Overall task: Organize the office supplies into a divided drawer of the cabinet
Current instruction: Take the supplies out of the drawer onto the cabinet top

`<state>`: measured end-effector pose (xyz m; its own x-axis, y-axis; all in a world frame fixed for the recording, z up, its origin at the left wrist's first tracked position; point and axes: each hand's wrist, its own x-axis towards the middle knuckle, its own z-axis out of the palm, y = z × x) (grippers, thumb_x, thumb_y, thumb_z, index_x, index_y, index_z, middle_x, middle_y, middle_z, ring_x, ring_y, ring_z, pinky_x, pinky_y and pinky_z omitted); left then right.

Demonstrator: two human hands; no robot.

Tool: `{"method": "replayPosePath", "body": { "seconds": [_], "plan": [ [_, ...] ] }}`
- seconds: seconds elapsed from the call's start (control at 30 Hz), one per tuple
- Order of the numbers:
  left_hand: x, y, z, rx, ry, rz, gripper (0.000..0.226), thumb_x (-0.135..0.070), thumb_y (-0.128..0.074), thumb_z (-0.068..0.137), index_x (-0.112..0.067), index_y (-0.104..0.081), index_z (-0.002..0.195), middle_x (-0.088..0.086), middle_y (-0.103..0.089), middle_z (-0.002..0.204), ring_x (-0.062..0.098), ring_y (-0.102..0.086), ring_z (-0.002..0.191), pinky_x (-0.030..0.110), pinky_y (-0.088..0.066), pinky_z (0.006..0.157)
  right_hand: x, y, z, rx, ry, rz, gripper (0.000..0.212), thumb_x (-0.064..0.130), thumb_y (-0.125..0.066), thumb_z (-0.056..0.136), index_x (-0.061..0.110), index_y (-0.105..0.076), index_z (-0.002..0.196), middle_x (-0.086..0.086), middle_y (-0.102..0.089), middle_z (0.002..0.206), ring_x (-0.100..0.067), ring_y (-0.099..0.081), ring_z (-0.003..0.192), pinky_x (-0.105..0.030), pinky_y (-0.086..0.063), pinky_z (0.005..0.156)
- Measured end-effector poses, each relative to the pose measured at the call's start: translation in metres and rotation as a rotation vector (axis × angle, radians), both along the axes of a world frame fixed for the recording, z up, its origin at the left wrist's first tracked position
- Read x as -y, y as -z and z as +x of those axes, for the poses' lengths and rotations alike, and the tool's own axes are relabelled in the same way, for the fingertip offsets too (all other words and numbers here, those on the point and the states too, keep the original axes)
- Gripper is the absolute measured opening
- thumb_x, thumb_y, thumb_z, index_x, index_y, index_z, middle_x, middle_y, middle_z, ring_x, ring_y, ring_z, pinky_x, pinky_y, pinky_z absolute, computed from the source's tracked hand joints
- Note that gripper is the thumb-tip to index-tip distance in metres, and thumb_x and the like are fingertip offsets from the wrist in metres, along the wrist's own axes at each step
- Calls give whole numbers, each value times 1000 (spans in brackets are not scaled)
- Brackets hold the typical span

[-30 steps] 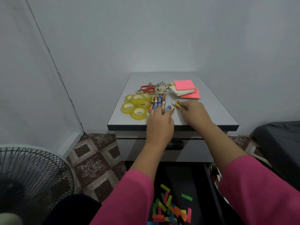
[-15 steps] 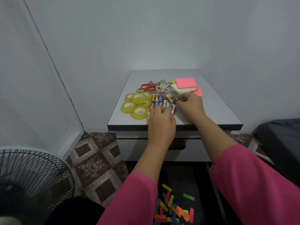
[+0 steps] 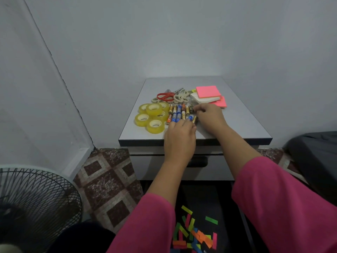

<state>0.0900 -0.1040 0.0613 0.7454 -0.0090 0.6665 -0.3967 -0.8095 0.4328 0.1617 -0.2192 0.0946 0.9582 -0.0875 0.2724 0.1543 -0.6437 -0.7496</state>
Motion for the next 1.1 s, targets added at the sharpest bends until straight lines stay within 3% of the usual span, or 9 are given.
{"method": "replayPosePath", "body": {
  "seconds": [0.33, 0.67, 0.9, 1.1],
  "plan": [
    [0, 2, 1, 44, -10, 40, 19, -19, -58, 92, -12, -73, 101, 1, -71, 97, 24, -52, 83, 37, -48, 63, 0, -1, -2, -6, -30, -13, 35, 6, -44, 95, 12, -63, 123, -7, -60, 128, -17, -53, 115, -21, -40, 90],
    [2, 2, 2, 60, -31, 52, 18, -18, -59, 91, -11, -74, 99, 2, -71, 94, 25, -53, 79, 37, -48, 61, 0, -1, -1, -7, -39, 15, 34, 4, -52, 90, 11, -64, 121, -6, -62, 124, -14, -55, 110, -20, -43, 87],
    [3, 3, 2, 78, -52, 57, 14, -15, -62, 89, -9, -74, 95, 4, -71, 90, 25, -53, 76, 37, -49, 59, 0, 1, -1, 3, -37, 29, 30, 2, -53, 89, 11, -67, 113, -4, -65, 114, -8, -53, 96, -7, -37, 67],
    [2, 2, 2, 83, -48, 59, 13, -15, -62, 89, -9, -73, 93, 5, -70, 89, 25, -54, 77, 36, -49, 59, -1, 2, -2, 25, -28, 38, 26, 4, -55, 89, 12, -66, 111, -3, -64, 112, -7, -53, 93, -9, -35, 61]
  ]
}}
